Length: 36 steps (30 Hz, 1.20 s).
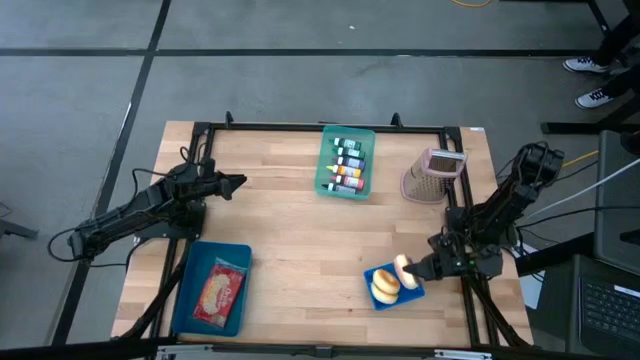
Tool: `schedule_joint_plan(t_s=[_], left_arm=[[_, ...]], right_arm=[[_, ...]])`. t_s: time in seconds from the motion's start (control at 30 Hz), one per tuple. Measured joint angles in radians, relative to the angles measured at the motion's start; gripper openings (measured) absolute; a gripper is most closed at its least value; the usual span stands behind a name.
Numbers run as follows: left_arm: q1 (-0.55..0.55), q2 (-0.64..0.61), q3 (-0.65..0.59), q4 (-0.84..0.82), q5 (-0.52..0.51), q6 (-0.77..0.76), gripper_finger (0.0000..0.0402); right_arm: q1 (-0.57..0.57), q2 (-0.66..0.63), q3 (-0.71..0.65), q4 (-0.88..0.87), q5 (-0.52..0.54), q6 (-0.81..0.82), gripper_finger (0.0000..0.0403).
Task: Pick & Place Food Item
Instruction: Put the pink donut into the blue bin
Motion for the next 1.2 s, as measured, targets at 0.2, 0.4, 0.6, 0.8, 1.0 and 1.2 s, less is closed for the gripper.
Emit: schedule_joint_plan(t_s=[0.2,0.4,0.6,0.8,1.0,1.2], left_arm=[[0.000,0.000,0.000,0.000,0.001,-0.007,0.0139],[0.000,0.000,0.000,0.000,0.002,-0.008,0.0139],[0.000,0.000,0.000,0.000,0.020,-0.019,0.0139],[0.000,0.000,0.000,0.000,0.033,-0.026,0.0139],[0.000,0.000,0.000,0.000,0.034,-0.036,0.0139],[0.000,0.000,0.000,0.000,0.034,-0.038,0.0139]], right_arm=[[0.000,0.022,0.047,-0.042,0.001,-0.005,0.0103],[0.000,0.058,0.077,-0.053,0.001,0.009,0.0168],[0.000,0.077,0.082,-0.056,0.005,0.023,0.0190],[0.000,0.077,0.082,-0.077,0.005,0.036,0.0191],[0.000,0.077,0.082,-0.176,-0.022,0.151,0.0192],[0.000,0.077,0.082,-0.257,-0.077,0.255,0.0192]])
